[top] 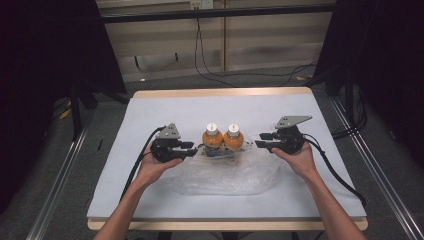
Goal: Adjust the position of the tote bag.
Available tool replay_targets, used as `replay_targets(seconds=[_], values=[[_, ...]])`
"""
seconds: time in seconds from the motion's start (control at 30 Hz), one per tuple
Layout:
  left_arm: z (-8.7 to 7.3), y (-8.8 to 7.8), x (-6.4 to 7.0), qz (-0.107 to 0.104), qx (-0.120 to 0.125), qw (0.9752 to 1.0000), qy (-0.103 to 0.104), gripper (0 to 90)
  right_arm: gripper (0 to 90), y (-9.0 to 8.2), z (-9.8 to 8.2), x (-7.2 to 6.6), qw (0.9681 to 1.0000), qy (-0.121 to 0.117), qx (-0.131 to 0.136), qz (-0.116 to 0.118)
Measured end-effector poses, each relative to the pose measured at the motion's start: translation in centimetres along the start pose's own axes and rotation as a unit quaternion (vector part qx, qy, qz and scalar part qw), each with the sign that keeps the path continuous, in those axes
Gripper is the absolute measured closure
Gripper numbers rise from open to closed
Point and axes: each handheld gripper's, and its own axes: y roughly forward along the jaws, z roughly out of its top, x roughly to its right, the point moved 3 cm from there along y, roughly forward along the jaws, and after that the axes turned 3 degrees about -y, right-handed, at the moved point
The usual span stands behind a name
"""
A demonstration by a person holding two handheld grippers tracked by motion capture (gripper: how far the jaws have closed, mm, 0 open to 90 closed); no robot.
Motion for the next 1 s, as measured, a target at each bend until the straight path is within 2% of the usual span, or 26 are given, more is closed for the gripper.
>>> replay_targets(seconds=[0.07, 0.13, 0.23, 0.3, 0.37, 0.43, 0.47, 0.5, 0.53, 0.57, 0.63, 0.7, 0.8, 0.87, 0.9, 0.93, 0.97, 1.0], values=[[0.2, 0.3, 0.1, -0.014, 0.003, 0.9999, 0.001, 76.4, 67.0, 0.1, 0.4, -0.3, 0.9999, -0.006, 0.002, 0.009], [0.2, 0.9, 0.2, -0.018, -0.008, 0.9998, 0.007, 82.2, 70.8, 0.4, 0.8, -0.8, 0.9997, -0.014, -0.003, 0.019], [-0.1, 2.0, 0.3, -0.023, -0.035, 0.9990, 0.014, 83.9, 80.1, 1.3, 1.0, -1.3, 0.9992, -0.021, -0.015, 0.029], [-0.5, 2.7, 0.4, -0.029, -0.055, 0.9980, 0.016, 84.9, 85.7, 1.9, 0.6, -1.2, 0.9990, -0.016, -0.028, 0.031], [-0.8, 3.3, 0.7, -0.038, -0.072, 0.9964, 0.023, 84.9, 87.8, 2.5, 0.2, -1.2, 0.9983, -0.018, -0.048, 0.028], [-1.0, 3.7, 0.8, -0.042, -0.084, 0.9953, 0.024, 86.5, 89.0, 3.1, -0.1, -1.5, 0.9974, -0.019, -0.057, 0.040], [-1.1, 3.9, 0.9, -0.048, -0.080, 0.9954, 0.019, 87.9, 89.0, 3.2, -0.2, -1.6, 0.9973, -0.020, -0.058, 0.041], [-1.2, 4.0, 1.0, -0.051, -0.091, 0.9943, 0.022, 88.9, 89.2, 3.4, -0.2, -1.7, 0.9969, -0.018, -0.062, 0.046], [-1.2, 4.1, 1.1, -0.055, -0.089, 0.9943, 0.020, 89.5, 89.3, 3.6, -0.3, -1.7, 0.9966, -0.021, -0.066, 0.044], [-1.3, 4.2, 1.2, -0.057, -0.097, 0.9934, 0.025, 89.5, 89.3, 3.8, -0.3, -1.8, 0.9962, -0.022, -0.072, 0.044], [-1.4, 4.4, 1.3, -0.058, -0.099, 0.9930, 0.028, 89.4, 89.3, 4.1, -0.4, -2.1, 0.9956, -0.024, -0.075, 0.051], [-1.7, 4.5, 1.4, -0.062, -0.110, 0.9914, 0.032, 88.9, 89.3, 4.5, -0.5, -2.5, 0.9929, -0.033, -0.093, 0.067], [-2.1, 4.8, 1.5, -0.062, -0.120, 0.9902, 0.035, 88.5, 89.3, 5.2, -1.0, -3.1, 0.9877, -0.051, -0.131, 0.068], [-2.5, 4.7, 1.2, -0.052, -0.129, 0.9896, 0.038, 88.4, 89.2, 5.4, -1.5, -3.2, 0.9830, -0.060, -0.161, 0.065], [-2.7, 4.6, 1.1, -0.044, -0.140, 0.9884, 0.039, 88.4, 89.3, 5.4, -1.7, -3.2, 0.9806, -0.067, -0.171, 0.069], [-2.9, 4.5, 0.9, -0.039, -0.142, 0.9882, 0.041, 88.5, 89.2, 5.3, -1.6, -3.2, 0.9801, -0.069, -0.175, 0.064], [-3.0, 4.4, 0.8, -0.038, -0.140, 0.9887, 0.037, 88.5, 89.3, 5.2, -1.6, -3.2, 0.9784, -0.080, -0.183, 0.054], [-3.0, 4.3, 0.7, -0.034, -0.144, 0.9881, 0.043, 88.6, 89.5, 5.1, -1.6, -3.2, 0.9771, -0.082, -0.190, 0.048]])
